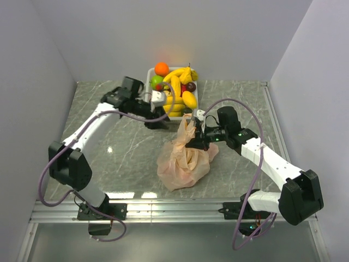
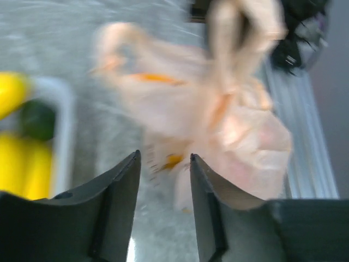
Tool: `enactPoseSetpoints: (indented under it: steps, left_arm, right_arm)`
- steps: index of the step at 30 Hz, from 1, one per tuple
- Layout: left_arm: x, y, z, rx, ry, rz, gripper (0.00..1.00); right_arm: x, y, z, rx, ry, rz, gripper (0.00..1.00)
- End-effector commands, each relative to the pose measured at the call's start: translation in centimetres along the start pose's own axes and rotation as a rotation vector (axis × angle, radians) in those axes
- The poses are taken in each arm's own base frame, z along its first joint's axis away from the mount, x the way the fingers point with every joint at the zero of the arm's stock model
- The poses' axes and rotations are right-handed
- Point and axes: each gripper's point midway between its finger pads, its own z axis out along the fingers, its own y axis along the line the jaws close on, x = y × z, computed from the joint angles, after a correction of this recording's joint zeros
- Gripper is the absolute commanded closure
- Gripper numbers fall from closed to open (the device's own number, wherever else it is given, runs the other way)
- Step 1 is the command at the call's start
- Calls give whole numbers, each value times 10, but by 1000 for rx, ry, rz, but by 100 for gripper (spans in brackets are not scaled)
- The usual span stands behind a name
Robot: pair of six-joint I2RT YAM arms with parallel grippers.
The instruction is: Place the fake fruits into the plastic bag and tie a complex knot
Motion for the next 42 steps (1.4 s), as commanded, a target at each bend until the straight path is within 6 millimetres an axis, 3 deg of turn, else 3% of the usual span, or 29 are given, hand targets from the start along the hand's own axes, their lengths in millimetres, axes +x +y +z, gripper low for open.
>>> enactPoseSetpoints:
  steps: [1, 3, 6, 7, 10, 17, 23, 28, 33, 38, 41, 42]
  left_arm:
    - [-38, 23, -36, -142, -105, -50, 47]
    - [-64, 44, -42, -197, -172, -28, 39]
    - [-82, 59, -32, -201, -226, -126, 36]
    - [-96, 58, -28, -183, -246, -150, 34]
    - [-103, 58, -8, -114, -246, -172, 32]
    - [-85, 40, 25, 40, -194, -219, 36]
    - [-74, 27, 38, 99, -156, -230, 38]
    - [-67, 23, 40, 141, -122, -220, 66]
    - [-65, 19, 38, 149, -101, -204, 67]
    - [-60, 23, 39, 127, -80, -196, 59]
    - [-58, 29, 40, 106, -72, -181, 65]
    - [-62, 30, 38, 104, -78, -165, 72]
  right_arm:
    - [-15, 13, -7, -61, -48, -117, 100]
    - [-14, 16, -7, -80, -48, -152, 100]
    - [-13, 17, -7, -95, -40, -195, 100]
    - [-15, 16, -8, -94, -38, -199, 100]
    - [-14, 13, -8, -91, -26, -233, 100]
    - [-14, 11, -8, -88, -8, -270, 100]
    - [-10, 9, -7, -97, 7, -276, 100]
    - [-11, 6, -7, -81, 5, -274, 100]
    - [-11, 5, -8, -72, 2, -271, 100]
    - [-12, 6, -8, -72, 3, -273, 100]
    - [-11, 6, -9, -73, 7, -269, 100]
    - [-11, 6, -8, -73, 7, -269, 100]
